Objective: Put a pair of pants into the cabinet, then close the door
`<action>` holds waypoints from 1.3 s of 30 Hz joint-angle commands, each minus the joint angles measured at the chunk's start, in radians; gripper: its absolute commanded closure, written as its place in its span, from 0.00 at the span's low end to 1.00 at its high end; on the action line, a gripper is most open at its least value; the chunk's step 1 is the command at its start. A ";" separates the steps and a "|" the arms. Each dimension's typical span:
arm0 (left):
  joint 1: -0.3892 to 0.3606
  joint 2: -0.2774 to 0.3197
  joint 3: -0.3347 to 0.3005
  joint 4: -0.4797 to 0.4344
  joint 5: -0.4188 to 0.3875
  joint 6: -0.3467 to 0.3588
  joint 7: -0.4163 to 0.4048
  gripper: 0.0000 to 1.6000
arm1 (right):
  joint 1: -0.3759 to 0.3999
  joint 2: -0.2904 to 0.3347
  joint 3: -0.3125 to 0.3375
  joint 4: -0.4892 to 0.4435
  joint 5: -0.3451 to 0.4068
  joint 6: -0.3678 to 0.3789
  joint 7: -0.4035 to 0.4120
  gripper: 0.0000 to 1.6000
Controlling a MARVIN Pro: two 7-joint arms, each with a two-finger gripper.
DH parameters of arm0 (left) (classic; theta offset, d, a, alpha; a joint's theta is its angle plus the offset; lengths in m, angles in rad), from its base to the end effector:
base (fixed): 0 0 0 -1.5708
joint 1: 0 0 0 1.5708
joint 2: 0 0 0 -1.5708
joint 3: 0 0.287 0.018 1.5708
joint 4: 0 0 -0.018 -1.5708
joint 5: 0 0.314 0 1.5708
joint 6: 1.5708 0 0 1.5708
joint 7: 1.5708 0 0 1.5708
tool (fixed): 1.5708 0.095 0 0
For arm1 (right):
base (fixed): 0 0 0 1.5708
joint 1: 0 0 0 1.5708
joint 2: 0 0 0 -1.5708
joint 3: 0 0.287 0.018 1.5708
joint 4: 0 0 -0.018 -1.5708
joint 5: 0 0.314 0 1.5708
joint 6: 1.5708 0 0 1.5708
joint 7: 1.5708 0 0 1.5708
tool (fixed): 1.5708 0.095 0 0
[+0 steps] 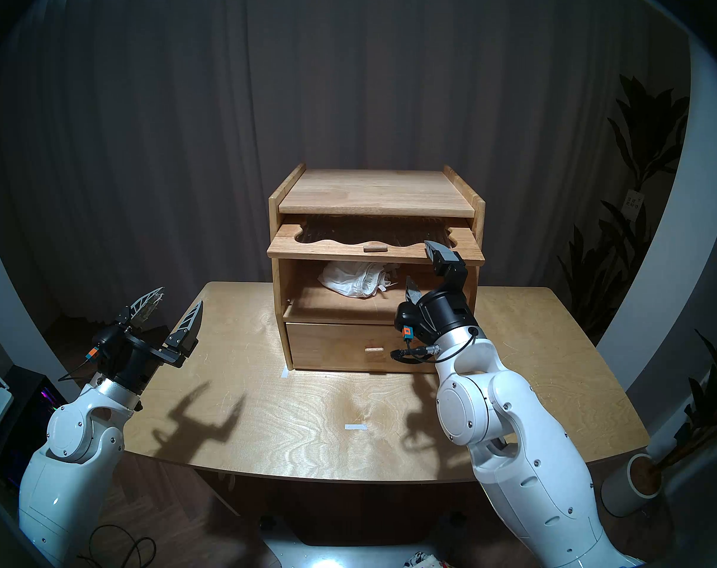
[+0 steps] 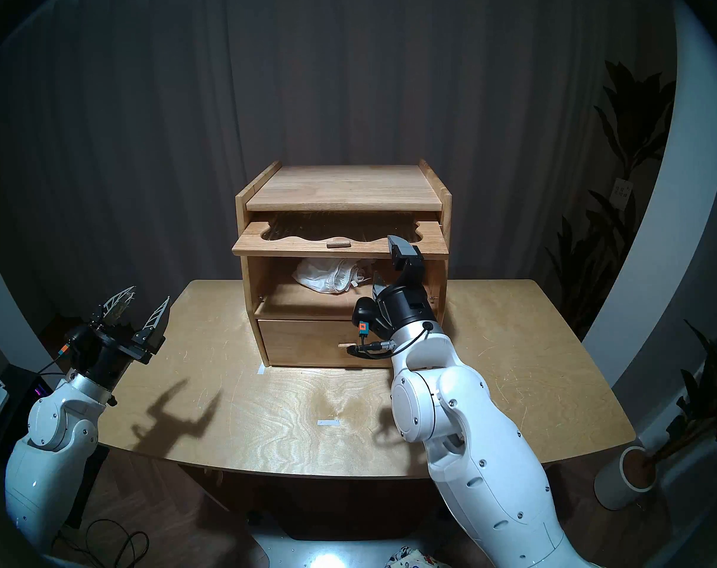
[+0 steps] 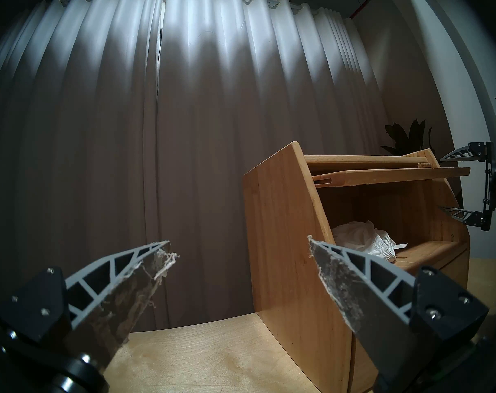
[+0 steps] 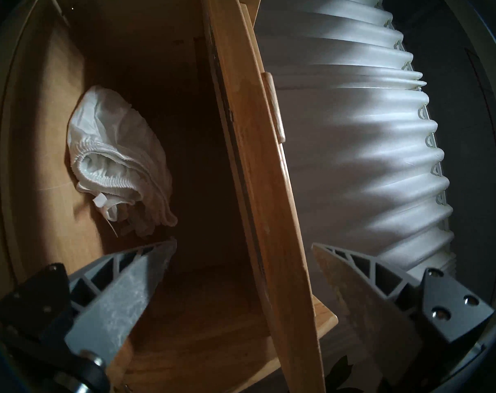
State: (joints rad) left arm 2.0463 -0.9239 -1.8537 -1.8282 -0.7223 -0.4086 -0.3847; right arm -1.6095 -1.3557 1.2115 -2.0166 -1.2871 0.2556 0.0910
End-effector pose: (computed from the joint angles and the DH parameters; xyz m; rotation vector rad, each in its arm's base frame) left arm 0.3076 0.1783 -0.2264 1.7286 -0.3786 2.3668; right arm 0.3733 0.0877 -0.1790 1.0938 1.1198 1.5760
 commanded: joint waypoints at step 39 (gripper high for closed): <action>-0.007 0.003 -0.005 -0.012 0.001 -0.009 -0.002 0.00 | -0.128 -0.030 0.060 -0.123 -0.008 -0.013 -0.034 1.00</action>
State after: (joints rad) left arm 2.0464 -0.9233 -1.8533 -1.8278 -0.7222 -0.4092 -0.3843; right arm -1.6389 -1.4149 1.2367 -2.0630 -1.3018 0.2180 0.1008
